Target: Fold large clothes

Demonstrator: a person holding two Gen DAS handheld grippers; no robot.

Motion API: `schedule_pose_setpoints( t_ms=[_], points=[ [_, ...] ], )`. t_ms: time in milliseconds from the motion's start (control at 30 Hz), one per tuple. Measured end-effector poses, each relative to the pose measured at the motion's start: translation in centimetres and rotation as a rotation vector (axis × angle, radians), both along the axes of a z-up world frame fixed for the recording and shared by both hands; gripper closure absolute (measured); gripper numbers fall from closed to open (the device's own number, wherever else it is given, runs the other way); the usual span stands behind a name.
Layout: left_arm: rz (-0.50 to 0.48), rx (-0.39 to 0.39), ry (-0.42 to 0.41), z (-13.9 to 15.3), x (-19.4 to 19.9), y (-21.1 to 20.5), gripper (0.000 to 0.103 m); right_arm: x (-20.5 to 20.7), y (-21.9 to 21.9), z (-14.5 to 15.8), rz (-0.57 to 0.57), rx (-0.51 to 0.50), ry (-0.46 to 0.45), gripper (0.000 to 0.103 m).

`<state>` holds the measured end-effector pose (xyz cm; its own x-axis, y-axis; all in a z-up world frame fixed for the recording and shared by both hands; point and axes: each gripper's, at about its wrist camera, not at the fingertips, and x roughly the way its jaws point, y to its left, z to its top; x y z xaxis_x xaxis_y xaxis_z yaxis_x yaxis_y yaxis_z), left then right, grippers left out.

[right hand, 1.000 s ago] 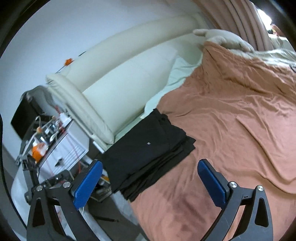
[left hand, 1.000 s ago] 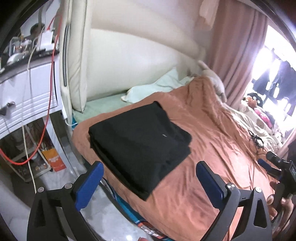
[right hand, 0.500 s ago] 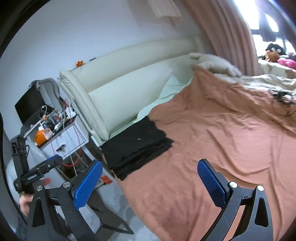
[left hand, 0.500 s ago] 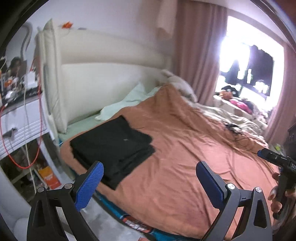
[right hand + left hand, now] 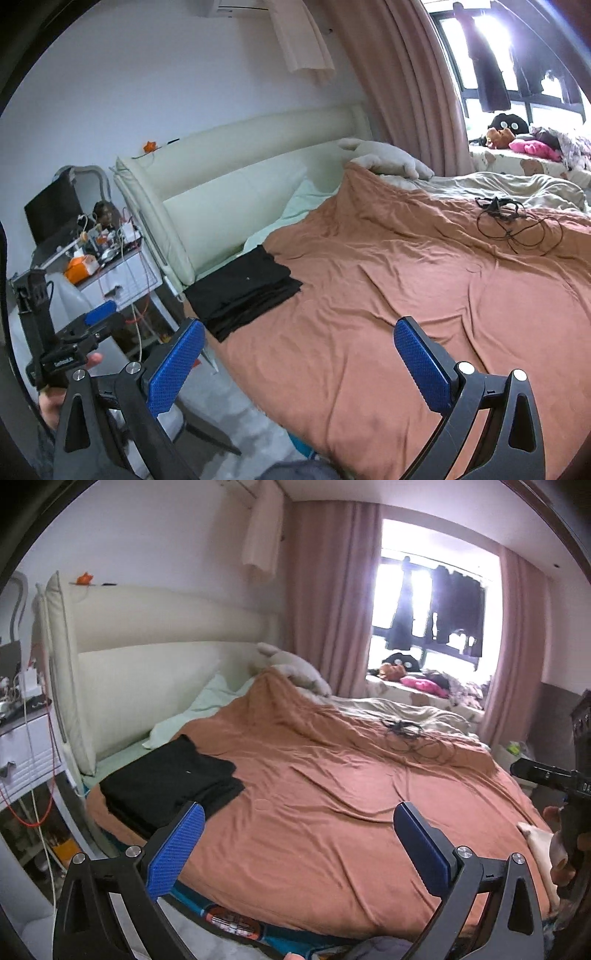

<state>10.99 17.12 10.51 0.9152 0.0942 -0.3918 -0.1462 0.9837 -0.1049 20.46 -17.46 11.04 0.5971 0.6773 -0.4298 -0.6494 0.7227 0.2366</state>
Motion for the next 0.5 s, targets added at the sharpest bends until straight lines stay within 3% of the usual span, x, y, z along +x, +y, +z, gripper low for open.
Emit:
schedule_pose_setpoints(
  t_ms=[333, 500],
  points=[
    [-0.063, 0.052, -0.044, -1.7, -4.5, -4.0, 0.0, -6.7, -2.8, -1.6, -0.04, 0.015, -0.033, 0.0],
    [-0.081, 0.028, -0.068, -2.5, -6.5, -4.7, 0.0, -10.2, -3.7, -3.1, -0.075, 0.034, -0.057, 0.0]
  ],
)
